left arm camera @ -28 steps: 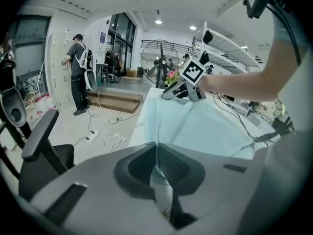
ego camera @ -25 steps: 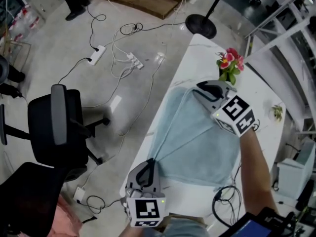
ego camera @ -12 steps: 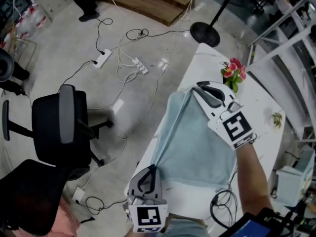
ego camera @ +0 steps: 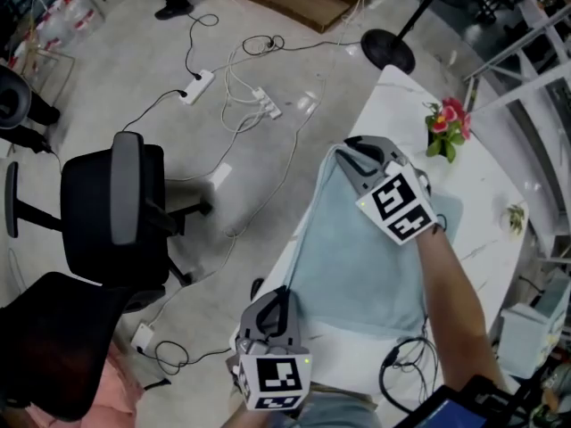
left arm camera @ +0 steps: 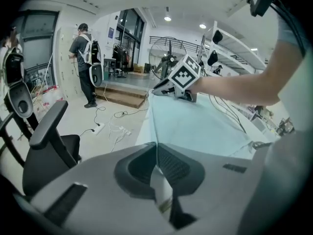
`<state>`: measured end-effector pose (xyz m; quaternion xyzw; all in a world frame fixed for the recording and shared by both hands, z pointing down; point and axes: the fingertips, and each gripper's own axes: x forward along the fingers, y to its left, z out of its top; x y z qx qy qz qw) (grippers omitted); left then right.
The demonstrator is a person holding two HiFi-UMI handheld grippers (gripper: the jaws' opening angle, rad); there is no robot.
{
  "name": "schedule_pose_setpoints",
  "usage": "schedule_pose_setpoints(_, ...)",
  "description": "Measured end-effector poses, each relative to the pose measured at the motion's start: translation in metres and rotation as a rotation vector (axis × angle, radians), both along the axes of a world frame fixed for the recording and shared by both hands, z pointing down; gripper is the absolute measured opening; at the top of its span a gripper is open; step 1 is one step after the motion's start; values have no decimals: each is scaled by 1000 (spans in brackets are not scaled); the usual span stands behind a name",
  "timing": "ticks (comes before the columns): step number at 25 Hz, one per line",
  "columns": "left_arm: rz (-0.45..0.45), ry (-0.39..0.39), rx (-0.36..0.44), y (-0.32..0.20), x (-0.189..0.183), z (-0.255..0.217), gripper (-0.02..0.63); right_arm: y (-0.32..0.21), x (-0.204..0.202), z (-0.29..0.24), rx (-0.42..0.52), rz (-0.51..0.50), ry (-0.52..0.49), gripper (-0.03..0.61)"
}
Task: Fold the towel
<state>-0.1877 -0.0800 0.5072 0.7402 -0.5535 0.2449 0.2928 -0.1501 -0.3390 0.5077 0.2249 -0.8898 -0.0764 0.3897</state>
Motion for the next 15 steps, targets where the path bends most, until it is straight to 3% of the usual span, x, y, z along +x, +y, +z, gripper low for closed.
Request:
schedule_pose_setpoints(3, 5, 8, -27, -1, 0, 4, 17, 11, -3, -25, -107, -14, -64, 223)
schedule_pose_setpoints(5, 1, 23, -40, -2, -2, 6, 17, 19, -4, -62, -143, -16, -173, 238)
schedule_pose_setpoints(8, -4, 8, -50, -1, -6, 9, 17, 26, 14, -110, -117, 22, -270, 238)
schedule_pose_setpoints(11, -13, 17, -56, 2, -10, 5, 17, 52, 66, -108, -117, 94, -208, 237)
schedule_pose_setpoints(15, -24, -42, 15, 4, -22, -24, 18, 127, 152, -66, -242, 243, -132, 234)
